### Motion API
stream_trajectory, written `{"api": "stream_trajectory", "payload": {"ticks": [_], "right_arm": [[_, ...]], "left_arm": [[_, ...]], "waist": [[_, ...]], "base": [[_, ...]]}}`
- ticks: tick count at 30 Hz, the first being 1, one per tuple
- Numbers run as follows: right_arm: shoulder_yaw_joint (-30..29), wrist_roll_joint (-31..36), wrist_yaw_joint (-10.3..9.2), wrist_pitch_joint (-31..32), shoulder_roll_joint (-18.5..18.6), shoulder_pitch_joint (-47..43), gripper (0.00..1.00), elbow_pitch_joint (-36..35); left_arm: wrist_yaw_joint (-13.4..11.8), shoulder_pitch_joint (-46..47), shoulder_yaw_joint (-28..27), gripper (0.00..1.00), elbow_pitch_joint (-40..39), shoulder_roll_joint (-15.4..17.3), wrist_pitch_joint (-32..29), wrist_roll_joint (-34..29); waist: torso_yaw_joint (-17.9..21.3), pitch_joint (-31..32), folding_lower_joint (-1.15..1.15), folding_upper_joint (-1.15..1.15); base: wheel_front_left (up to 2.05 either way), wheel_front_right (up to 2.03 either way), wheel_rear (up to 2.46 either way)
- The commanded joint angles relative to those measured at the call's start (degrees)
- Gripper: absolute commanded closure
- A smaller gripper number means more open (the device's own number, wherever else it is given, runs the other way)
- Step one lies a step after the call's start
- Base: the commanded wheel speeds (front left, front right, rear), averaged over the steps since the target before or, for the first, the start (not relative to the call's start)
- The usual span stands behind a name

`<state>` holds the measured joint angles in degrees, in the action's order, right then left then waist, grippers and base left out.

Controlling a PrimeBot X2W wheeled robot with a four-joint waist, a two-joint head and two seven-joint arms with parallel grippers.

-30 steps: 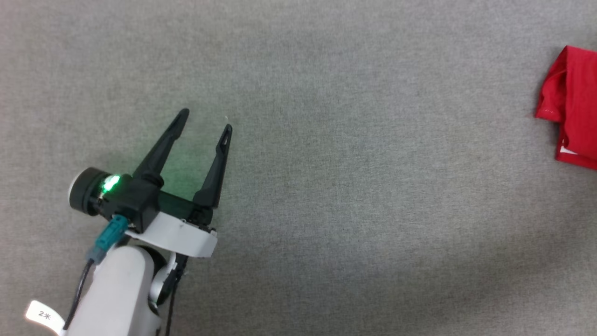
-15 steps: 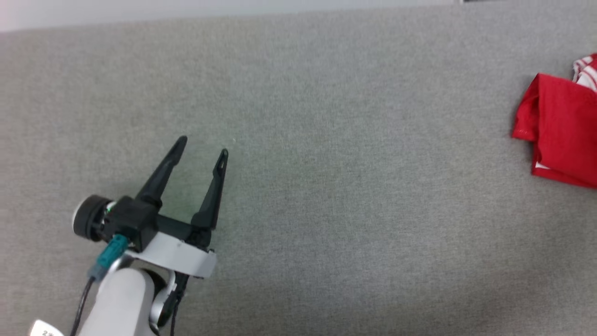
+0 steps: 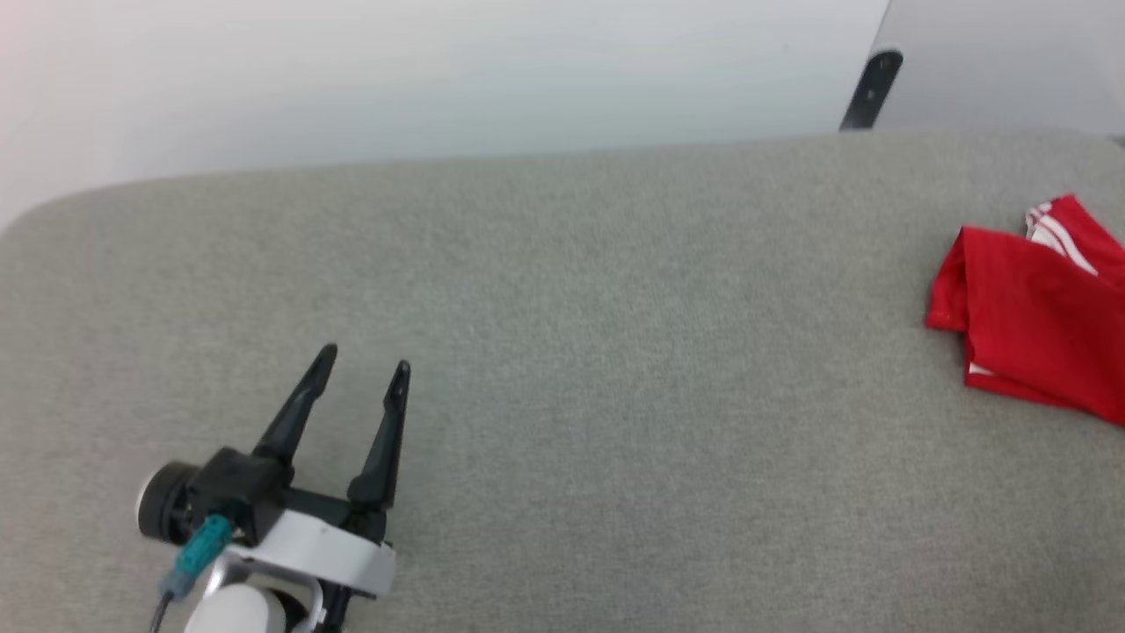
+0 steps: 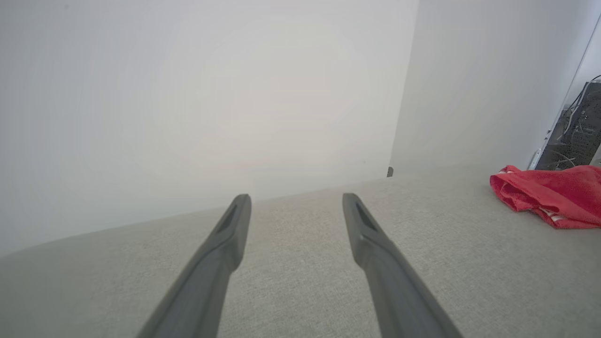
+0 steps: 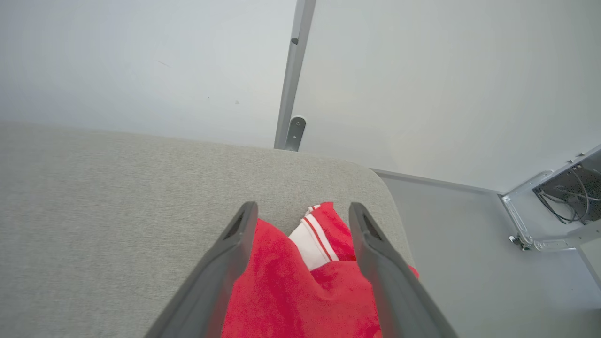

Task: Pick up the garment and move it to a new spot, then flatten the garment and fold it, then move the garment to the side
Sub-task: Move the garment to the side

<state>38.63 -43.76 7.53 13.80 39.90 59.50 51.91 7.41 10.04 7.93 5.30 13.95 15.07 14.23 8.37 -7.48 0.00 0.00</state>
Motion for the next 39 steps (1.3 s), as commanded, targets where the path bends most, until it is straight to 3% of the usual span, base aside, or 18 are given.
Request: {"api": "stream_trajectory", "payload": {"ticks": [1,6,15,21,31,39], "right_arm": [[-0.2,-1.0,-0.11,-2.4,-0.3,-2.0,0.00,-1.2],[-0.6,-3.6,-0.11,-11.2,-1.5,-7.3,0.00,-6.3],[-1.7,-1.1,-0.11,-26.5,-4.9,-17.3,0.00,-12.7],[-5.2,2.5,-0.11,-28.9,-8.1,-25.4,0.00,-17.4],[-22.1,15.3,-0.11,-29.0,-15.7,-41.9,0.00,-31.1],[-29.1,19.0,-0.11,-29.0,-21.6,-53.2,0.00,-36.5]], "left_arm": [[0.1,-1.4,-0.4,0.00,-0.2,-0.4,0.1,0.2],[0.1,-4.4,-1.9,0.00,-1.1,-1.2,0.1,-0.2],[-0.4,-9.1,-5.4,0.00,-2.7,-3.3,0.1,-1.8],[-0.7,-11.4,-7.5,0.00,-4.2,-5.3,0.1,-2.9],[-1.1,-15.0,-10.3,0.00,-5.6,-8.4,0.1,-5.4],[-0.9,-16.7,-11.3,0.00,-5.4,-10.0,0.1,-5.9]], "waist": [[-1.9,4.6,0.00,0.00],[-3.6,7.8,0.00,0.00],[-6.5,11.0,0.00,0.00],[-8.4,11.9,0.00,0.00],[-10.0,12.9,0.00,0.00],[-10.2,13.3,0.00,0.00]], "base": [[0.00,0.00,0.00],[0.00,0.00,0.00],[0.00,0.00,0.00],[0.00,0.00,0.00],[0.00,0.00,0.00],[0.00,0.00,0.00]]}}
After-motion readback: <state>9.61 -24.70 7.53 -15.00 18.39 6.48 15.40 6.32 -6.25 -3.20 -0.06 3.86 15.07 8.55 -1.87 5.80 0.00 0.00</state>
